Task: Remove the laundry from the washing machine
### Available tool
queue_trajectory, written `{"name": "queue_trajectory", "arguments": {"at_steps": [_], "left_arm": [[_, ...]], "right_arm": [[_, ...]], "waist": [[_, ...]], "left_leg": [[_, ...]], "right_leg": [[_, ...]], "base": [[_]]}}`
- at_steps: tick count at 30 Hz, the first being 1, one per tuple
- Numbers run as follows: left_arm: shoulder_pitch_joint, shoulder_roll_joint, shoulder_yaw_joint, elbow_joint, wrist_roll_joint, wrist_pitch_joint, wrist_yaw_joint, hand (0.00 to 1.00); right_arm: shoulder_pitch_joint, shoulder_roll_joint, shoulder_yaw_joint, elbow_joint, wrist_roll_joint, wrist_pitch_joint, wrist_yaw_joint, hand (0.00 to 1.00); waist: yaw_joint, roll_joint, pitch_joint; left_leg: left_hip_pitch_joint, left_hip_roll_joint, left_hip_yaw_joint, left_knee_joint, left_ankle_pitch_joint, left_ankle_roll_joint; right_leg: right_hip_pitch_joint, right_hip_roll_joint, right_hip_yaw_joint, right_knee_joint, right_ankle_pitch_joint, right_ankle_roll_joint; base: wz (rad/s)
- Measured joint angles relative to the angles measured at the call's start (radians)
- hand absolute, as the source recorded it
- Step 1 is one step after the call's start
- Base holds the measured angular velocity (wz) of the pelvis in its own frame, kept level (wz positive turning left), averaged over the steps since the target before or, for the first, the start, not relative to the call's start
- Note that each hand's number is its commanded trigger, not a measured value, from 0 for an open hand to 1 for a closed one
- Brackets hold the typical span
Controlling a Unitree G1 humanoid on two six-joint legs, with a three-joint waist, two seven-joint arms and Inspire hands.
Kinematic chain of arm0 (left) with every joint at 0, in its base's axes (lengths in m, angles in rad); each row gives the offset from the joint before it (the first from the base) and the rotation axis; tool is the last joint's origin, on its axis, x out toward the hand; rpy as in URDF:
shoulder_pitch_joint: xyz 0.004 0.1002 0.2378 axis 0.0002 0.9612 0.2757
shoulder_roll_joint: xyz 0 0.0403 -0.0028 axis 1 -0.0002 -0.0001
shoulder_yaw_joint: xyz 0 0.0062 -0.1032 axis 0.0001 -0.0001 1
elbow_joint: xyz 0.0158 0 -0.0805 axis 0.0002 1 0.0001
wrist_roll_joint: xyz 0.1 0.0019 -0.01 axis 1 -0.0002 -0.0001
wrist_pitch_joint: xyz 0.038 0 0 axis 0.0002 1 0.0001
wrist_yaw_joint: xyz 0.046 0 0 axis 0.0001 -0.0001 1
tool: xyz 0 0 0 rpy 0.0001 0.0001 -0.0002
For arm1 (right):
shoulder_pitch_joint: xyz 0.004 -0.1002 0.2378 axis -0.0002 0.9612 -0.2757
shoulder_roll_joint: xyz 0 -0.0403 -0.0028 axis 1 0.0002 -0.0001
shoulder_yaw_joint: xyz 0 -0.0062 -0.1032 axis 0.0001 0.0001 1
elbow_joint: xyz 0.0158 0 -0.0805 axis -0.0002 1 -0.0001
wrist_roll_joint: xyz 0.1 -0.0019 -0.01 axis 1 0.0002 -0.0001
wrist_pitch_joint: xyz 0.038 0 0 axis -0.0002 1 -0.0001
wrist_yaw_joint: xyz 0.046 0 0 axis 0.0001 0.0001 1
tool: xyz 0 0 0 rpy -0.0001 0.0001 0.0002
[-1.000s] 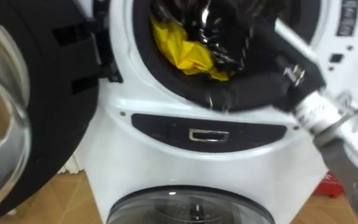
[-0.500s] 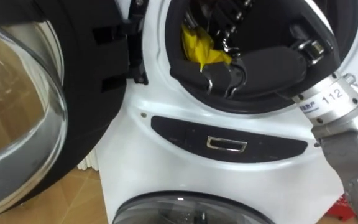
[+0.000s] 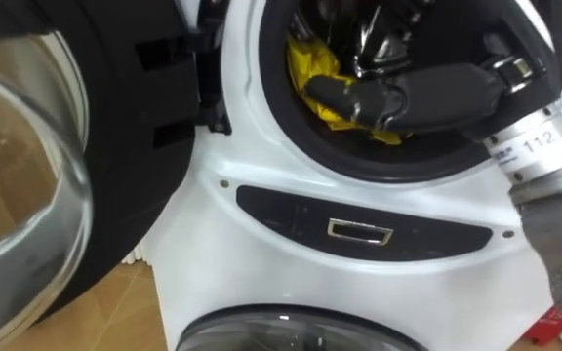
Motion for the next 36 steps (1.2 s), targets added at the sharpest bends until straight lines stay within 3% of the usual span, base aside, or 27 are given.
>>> {"name": "queue_trajectory", "arguments": {"at_steps": [2,6,12,15,21,27,36], "left_arm": [[0.0,0.005,0.002,-0.008,0.0,0.009,-0.002,0.0],[0.026,0.007,-0.001,-0.054,-0.002,0.018,-0.016,0.0],[0.024,0.01,-0.001,-0.076,-0.001,0.015,-0.022,0.0],[0.036,0.01,-0.001,-0.076,-0.001,0.015,-0.023,0.0],[0.023,0.013,-0.001,-0.076,-0.001,0.015,-0.027,0.0],[0.025,0.032,-0.012,-0.077,-0.001,0.015,-0.027,0.0],[0.0,0.054,-0.013,-0.069,0.001,0.014,-0.041,0.0]], "right_arm": [[-0.021,-0.02,-0.001,0.059,-0.025,0.001,-0.002,0.0],[-0.032,-0.029,-0.001,0.225,-0.111,0.049,-0.028,0.0],[-0.131,-0.052,0.032,0.379,-0.206,0.042,-0.05,0.0],[-0.135,-0.074,0.076,0.401,-0.26,0.026,-0.071,0.0],[-0.17,-0.078,0.101,0.491,-0.301,0.027,-0.067,0.0],[-0.178,-0.097,0.144,0.495,-0.407,0.026,-0.048,0.0],[-0.18,-0.129,0.185,0.502,-0.407,0.032,0.039,0.0]], "waist": [[0.0,-0.008,0.004],[0.004,-0.016,0.0037],[0.032,-0.02,0.0004],[0.04,-0.024,-0.0003],[0.047,-0.036,0.0091],[0.046,-0.037,0.0091],[0.048,-0.05,0.0054]], "left_leg": [[-0.001,0.0,-0.003,0.007,0.0,0.0],[-0.013,0.0,-0.01,0.013,0.0,0.0],[-0.017,0.001,-0.023,0.011,0.0,0.0],[-0.016,0.001,-0.025,0.01,0.0,0.0],[-0.02,0.0,-0.028,0.012,0.0,0.0],[-0.024,0.0,-0.031,0.012,0.0,0.0],[-0.018,0.001,-0.022,0.013,0.001,-0.001]], "right_leg": [[0.005,-0.001,-0.002,0.0,0.0,0.0],[-0.001,0.0,0.0,0.002,0.0,-0.001],[0.0,0.002,-0.013,0.003,0.003,-0.004],[0.002,0.0,-0.019,0.003,0.003,-0.003],[0.001,-0.001,-0.017,0.003,0.002,-0.003],[-0.002,-0.001,-0.024,0.003,0.003,-0.006],[-0.003,0.0,-0.019,0.004,0.003,-0.007]], "base": [[0.08],[0.01],[0.07],[0.02],[0.0],[0.01],[-0.02]]}}
